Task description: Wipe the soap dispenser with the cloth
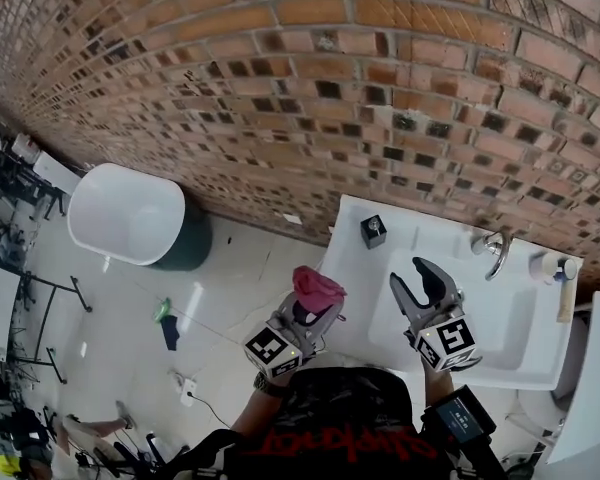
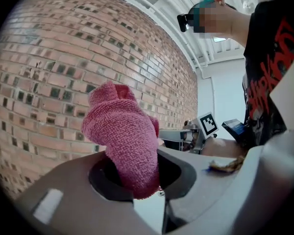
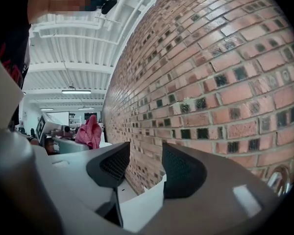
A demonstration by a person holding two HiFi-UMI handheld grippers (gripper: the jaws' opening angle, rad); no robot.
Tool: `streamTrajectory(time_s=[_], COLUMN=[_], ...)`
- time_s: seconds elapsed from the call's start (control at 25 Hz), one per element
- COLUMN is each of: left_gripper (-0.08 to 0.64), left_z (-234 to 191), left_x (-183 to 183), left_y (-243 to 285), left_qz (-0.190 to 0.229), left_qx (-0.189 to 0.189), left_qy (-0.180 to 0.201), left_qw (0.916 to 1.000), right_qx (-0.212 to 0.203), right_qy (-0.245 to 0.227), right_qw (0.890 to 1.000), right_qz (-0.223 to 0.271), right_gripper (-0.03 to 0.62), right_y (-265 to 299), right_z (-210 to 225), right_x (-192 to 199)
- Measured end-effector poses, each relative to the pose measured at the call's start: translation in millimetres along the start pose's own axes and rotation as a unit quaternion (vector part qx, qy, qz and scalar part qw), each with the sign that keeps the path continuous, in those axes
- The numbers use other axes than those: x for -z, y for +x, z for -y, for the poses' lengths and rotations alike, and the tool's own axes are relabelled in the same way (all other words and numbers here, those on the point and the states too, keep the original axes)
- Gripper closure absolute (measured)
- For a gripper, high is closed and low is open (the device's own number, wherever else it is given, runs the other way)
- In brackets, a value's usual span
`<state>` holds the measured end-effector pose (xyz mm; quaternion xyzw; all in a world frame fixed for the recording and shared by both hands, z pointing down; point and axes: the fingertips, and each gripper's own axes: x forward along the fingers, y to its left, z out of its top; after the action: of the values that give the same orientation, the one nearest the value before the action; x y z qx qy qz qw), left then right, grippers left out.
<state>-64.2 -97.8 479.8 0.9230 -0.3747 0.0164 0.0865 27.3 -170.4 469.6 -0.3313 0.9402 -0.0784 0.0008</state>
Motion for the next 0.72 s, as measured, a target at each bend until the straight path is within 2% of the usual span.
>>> streamTrajectory(time_s=[0.12, 0.28, 0.4, 0.44, 0.56, 0.72], left_gripper=[0.469, 0.469, 0.469, 0.469, 0.469, 0.469], left_z=[-18.9, -45.7, -61.7, -63.5, -69.8, -79.9], left_x=[-2.1, -11.6, -11.4, -8.9, -3.8, 2.1], left_y=[1.2, 3.3, 6.9, 6.8, 5.6, 0.4], left_qz=[0.0, 0.009, 0.017, 0.017, 0.014, 0.004], left_qx=[0.016, 0.031, 0.041, 0.046, 0.055, 0.052], left_qy=[-0.003, -0.002, -0.014, -0.021, -0.03, -0.034], left_qw=[0.9999, 0.9995, 0.9989, 0.9986, 0.998, 0.998], right_qx=[-0.001, 0.022, 0.038, 0.046, 0.062, 0.065], right_qy=[0.029, 0.019, 0.046, 0.051, 0.047, 0.046], right_qw=[1.0, 1.0, 0.998, 0.997, 0.994, 0.985], right_qz=[0.007, -0.012, -0.035, -0.044, -0.082, -0.152], right_gripper=[0.387, 0.35, 0.297, 0.296, 0.274, 0.256], right_y=[14.3, 37.7, 53.5, 55.7, 67.3, 89.0], right_z=[-1.6, 2.3, 13.9, 16.7, 24.6, 37.1], right_x=[-5.5, 6.1, 29.6, 37.4, 66.3, 129.9])
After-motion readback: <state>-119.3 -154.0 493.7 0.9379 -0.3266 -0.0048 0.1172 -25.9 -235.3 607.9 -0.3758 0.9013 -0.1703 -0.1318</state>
